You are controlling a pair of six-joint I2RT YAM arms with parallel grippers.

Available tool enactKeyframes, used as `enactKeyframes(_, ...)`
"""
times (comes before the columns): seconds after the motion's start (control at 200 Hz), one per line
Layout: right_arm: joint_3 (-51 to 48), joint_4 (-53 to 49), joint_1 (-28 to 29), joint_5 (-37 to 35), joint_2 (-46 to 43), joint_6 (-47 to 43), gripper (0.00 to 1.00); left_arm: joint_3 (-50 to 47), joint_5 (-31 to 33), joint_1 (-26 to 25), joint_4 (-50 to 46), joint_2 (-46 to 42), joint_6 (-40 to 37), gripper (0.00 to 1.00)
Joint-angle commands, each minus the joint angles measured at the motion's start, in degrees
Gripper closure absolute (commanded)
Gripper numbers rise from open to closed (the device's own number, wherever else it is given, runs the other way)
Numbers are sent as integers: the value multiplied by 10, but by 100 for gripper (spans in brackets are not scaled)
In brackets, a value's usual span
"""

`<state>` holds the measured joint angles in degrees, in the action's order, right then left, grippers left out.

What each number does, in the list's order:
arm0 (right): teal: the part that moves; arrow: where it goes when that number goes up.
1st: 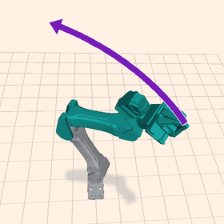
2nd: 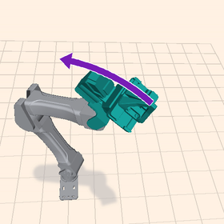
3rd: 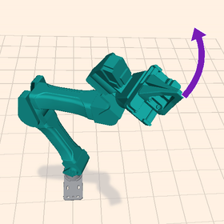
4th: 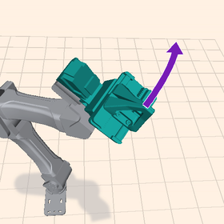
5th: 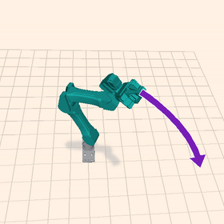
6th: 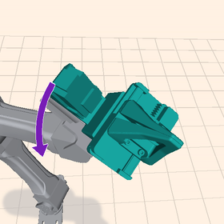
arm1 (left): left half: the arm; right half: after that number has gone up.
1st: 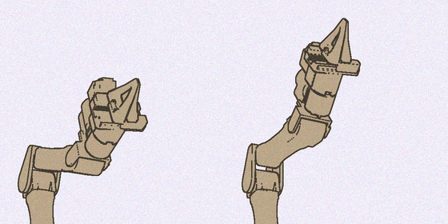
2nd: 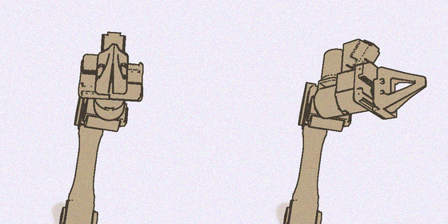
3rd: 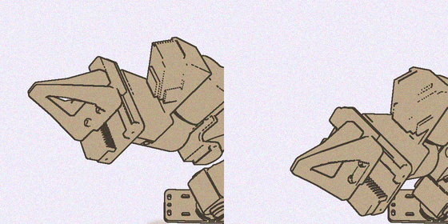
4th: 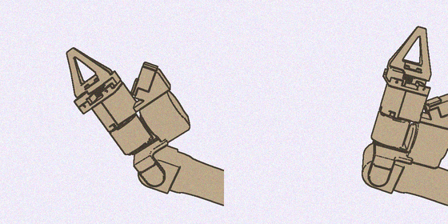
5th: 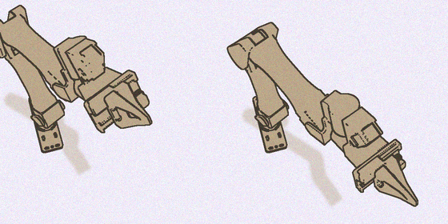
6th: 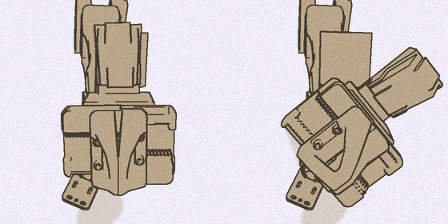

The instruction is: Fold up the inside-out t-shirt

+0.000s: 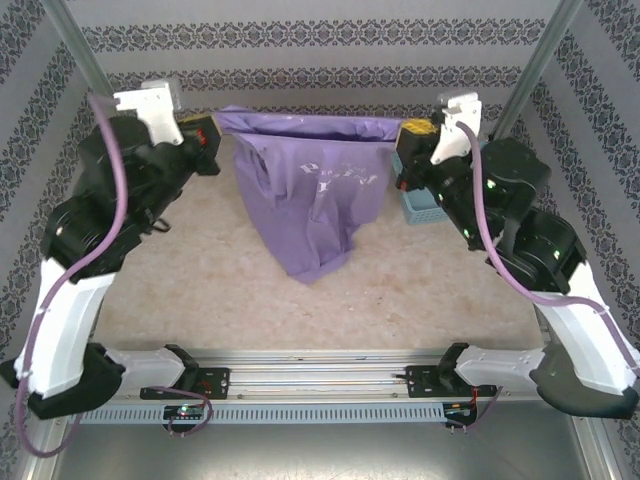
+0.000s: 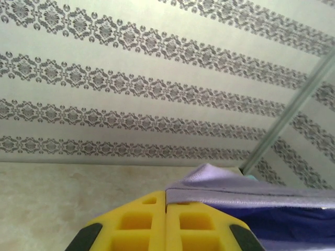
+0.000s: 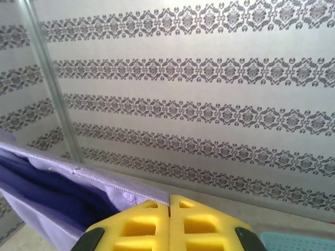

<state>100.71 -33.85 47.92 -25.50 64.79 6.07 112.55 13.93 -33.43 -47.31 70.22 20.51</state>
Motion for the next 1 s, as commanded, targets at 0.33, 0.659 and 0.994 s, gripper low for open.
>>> enactKeyframes(0.33, -298, -23, -54, 75, 90, 159, 100, -258, -63, 20, -87, 126, 37, 100)
enactKeyframes(0.659, -282, 14, -54, 94, 26, 149, 100, -286, -50, 23, -1, 26, 31, 100)
enactKeyframes(0.994, -384, 111, 78, 153, 88, 184, 69, -511, -62, 162, 16, -92, 120, 100)
